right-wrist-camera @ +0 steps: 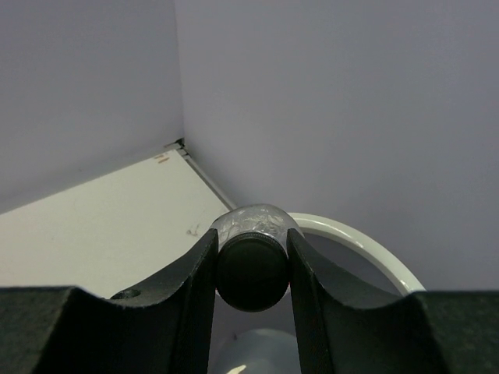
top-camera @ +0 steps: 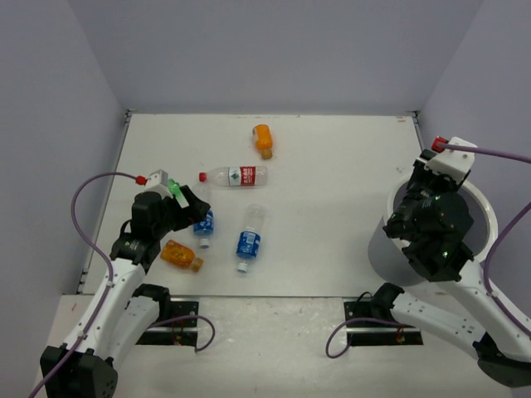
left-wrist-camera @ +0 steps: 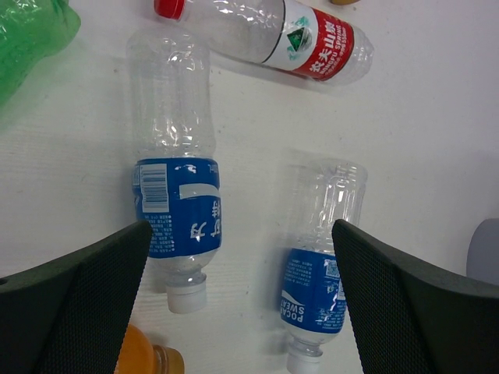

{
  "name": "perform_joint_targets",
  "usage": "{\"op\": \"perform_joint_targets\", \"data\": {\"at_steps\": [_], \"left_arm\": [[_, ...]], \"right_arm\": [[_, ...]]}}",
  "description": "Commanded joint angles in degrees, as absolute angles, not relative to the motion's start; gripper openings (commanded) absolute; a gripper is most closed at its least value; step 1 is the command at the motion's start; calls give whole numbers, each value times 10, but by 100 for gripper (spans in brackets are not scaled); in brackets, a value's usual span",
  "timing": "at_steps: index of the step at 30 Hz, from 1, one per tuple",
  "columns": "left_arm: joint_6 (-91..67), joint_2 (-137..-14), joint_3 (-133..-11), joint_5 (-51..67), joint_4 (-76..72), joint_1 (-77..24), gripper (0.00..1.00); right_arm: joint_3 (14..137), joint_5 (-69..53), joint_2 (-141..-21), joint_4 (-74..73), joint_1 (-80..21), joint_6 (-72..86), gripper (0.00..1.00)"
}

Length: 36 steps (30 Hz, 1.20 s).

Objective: Put the plastic bottles in the bin

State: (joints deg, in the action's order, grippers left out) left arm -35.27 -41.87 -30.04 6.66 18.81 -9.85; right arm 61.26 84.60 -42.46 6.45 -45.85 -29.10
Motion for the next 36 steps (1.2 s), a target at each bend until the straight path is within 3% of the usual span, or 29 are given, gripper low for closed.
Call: {"op": "perform_joint_targets", "data": {"at_steps": [1, 7, 17, 19, 24, 31, 32, 34, 35, 36], "left_arm": [[-337, -417, -296, 64, 166, -102, 100], [-338, -421, -297, 54, 167, -102, 100], [-342, -411, -298, 41, 169, -102, 100], [-341, -412, -298, 42, 170, -102, 100], [-342, -416, -299, 43, 170, -102, 100], [-342, -418, -299, 47, 171, -102, 100], [-342, -417, -300, 47, 170, -102, 100], [-340, -417, -300, 46, 170, -102, 100], [-341, -417, -300, 45, 170, -102, 100], [-341, -418, -299, 45, 170, -102, 100]], "right_arm": [[610, 904, -389, 100, -460, -294, 9], [599, 904, -371, 102, -460, -298, 19], [582, 904, -360, 105, -463, -295, 79], [583, 904, -363, 105, -464, -297, 85], [587, 903, -388, 135, -465, -320, 93], [644, 843, -517, 128, -465, -350, 99], [663, 813, -543, 92, -466, -319, 99], [728, 672, -605, -154, -467, -89, 99], [785, 666, -632, -304, -464, -79, 99], [843, 466, -652, -356, -448, -42, 99]]}}
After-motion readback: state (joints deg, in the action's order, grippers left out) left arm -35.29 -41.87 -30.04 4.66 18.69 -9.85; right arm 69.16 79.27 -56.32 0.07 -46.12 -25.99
